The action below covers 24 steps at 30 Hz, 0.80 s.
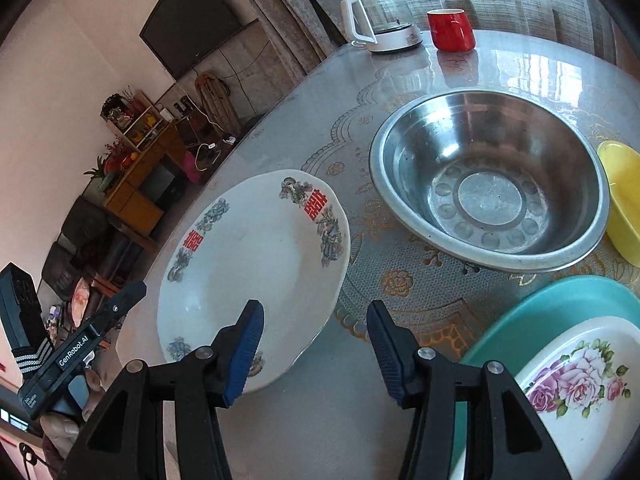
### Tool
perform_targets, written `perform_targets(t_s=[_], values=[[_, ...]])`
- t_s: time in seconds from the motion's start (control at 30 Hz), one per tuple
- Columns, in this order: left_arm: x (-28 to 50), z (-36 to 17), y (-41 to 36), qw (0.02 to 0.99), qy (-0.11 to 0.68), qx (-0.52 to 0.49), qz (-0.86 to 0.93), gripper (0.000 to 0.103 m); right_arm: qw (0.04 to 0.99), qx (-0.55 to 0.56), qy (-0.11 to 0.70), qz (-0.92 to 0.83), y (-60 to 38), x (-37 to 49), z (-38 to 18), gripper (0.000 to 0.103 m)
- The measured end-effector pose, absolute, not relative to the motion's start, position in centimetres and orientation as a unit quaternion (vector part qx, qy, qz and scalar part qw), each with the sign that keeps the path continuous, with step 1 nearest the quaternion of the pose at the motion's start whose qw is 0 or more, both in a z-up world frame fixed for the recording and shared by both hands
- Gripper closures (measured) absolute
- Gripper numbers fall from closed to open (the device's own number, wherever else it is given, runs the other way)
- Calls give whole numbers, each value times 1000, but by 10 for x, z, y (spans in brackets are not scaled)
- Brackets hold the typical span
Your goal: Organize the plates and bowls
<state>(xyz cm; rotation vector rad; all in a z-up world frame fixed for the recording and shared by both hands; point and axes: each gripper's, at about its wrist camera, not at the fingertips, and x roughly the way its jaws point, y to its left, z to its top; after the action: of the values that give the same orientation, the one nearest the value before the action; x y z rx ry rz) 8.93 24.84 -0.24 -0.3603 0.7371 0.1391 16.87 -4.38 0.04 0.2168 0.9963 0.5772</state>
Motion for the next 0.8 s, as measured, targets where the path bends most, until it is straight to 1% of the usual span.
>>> perform_targets(t_s=[0.1,0.17,0.4,0.57,0.63,0.67,0.7,0.8], values=[[102,-9,256,909,370,-184,59,60,831,114,475,266,-42,179,-5,48],[110,-10,254,911,369,-180,50,61,829,117,479,264,-40,185,-7,48],[139,-19,251,909,382,-166,21,62,822,127,485,272,-29,196,-13,48],[155,-29,253,902,393,-177,11,62,819,117,489,277,-15,201,-18,49],[159,-31,252,901,393,-185,6,64,824,110,482,277,-13,201,-19,54],[159,-31,251,901,392,-184,1,69,826,103,481,275,-11,200,-18,54],[159,-30,249,902,390,-183,-3,76,828,98,481,272,-11,200,-17,56],[153,-28,242,905,391,-167,6,76,834,79,478,263,-13,199,-18,69]])
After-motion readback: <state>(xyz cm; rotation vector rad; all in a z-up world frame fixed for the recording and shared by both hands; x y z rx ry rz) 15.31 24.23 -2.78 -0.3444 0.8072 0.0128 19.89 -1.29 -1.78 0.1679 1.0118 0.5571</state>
